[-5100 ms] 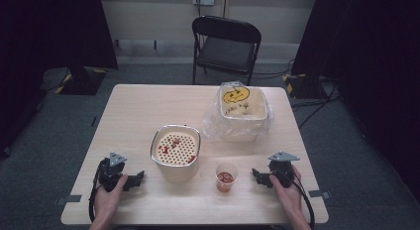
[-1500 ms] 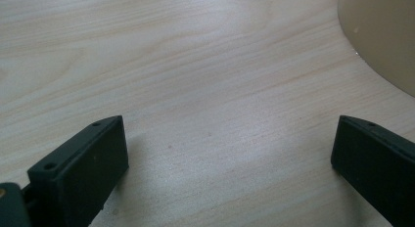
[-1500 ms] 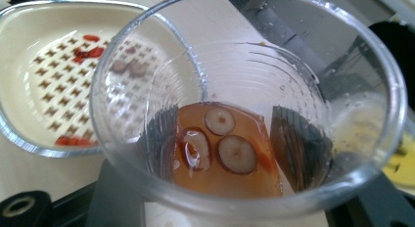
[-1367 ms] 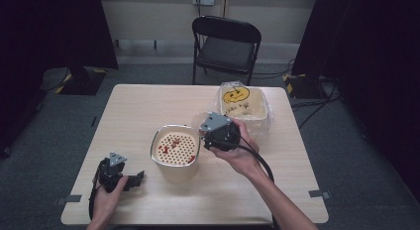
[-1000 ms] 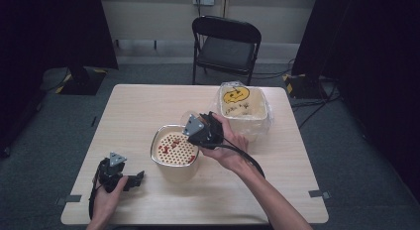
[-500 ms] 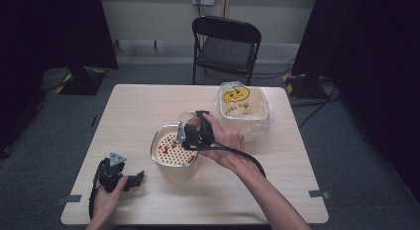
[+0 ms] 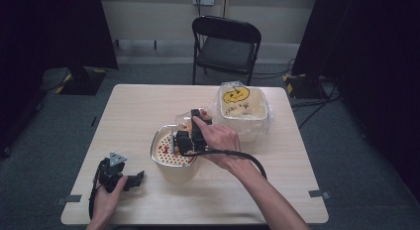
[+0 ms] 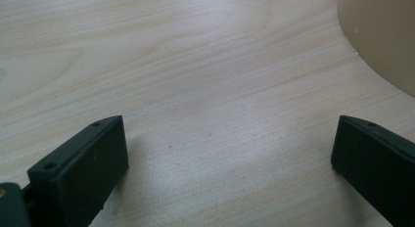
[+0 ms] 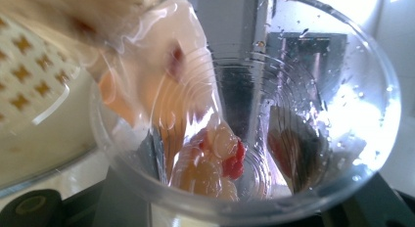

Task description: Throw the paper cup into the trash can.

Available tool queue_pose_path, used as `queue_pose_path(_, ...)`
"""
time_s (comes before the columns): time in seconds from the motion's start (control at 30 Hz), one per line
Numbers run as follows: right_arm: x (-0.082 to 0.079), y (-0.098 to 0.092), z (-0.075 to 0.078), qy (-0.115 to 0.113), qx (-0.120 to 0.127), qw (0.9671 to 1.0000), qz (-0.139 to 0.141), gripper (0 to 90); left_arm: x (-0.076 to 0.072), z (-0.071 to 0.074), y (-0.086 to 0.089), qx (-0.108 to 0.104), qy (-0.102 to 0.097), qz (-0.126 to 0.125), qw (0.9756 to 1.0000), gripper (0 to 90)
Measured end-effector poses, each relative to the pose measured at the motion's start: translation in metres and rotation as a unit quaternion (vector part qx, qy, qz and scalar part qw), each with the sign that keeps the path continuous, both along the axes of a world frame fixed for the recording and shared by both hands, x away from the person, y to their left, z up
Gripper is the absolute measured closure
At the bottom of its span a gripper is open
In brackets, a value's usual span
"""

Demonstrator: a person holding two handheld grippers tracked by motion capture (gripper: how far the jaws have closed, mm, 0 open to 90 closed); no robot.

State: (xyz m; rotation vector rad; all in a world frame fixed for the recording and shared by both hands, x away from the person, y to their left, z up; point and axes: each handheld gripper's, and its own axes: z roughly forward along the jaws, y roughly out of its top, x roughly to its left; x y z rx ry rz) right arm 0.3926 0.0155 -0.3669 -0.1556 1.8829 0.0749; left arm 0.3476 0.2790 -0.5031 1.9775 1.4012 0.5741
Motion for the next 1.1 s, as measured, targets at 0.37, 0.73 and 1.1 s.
queue_pose_path(0.37,0.0,-0.001,-0.008,-0.084,-0.098,0.9916,0.009,48.6,0.0,0.0,0.0,0.0,0.0,0.0,1.0,0.0)
queue_pose_path(0.73,-0.004,0.003,-0.008,-0.168,-0.181,0.969,0.018,49.1,0.0,0.0,0.0,0.0,0.0,0.0,1.0,0.0)
queue_pose_path(1.1,-0.002,0.001,-0.014,-0.217,-0.256,0.9415,0.024,49.7,0.0,0.0,0.0,0.0,0.0,0.0,1.0,0.0)
